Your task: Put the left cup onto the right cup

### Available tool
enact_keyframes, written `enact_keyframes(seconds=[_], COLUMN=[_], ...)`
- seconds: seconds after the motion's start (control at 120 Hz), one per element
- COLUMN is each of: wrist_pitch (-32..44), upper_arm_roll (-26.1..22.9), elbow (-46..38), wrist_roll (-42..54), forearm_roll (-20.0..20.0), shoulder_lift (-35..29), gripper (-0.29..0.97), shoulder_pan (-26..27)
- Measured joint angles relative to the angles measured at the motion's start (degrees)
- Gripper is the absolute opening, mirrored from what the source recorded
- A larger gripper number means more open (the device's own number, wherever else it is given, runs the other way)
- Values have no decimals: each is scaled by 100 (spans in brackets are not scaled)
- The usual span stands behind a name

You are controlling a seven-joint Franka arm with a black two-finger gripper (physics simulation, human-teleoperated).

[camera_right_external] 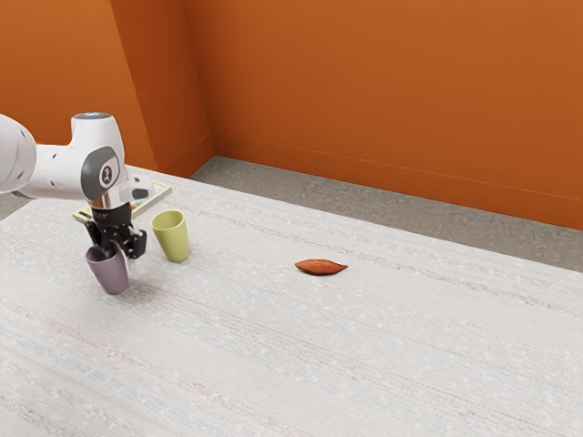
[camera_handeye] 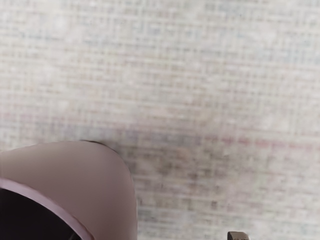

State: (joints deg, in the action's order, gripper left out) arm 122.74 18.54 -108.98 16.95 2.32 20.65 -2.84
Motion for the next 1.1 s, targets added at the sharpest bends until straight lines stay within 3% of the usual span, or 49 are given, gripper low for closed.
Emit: enact_keyframes(seconds=[0.142, 0.367, 0.5, 0.792, 1.1], wrist_pitch=[-14, -70, -183, -837, -1313], upper_arm_roll=[0, 0, 10, 19, -102], elbow=[-1, 6, 80, 1084, 2034], wrist_roll=[-42, -121, -165, -231, -273], forearm_roll=[-8, -64, -193, -578, -594], shoulder_lift=[-4, -5, -40, -75, -30], gripper=[6, -7, -9, -10, -10], shoulder_pan=[11, 21, 23, 64, 70])
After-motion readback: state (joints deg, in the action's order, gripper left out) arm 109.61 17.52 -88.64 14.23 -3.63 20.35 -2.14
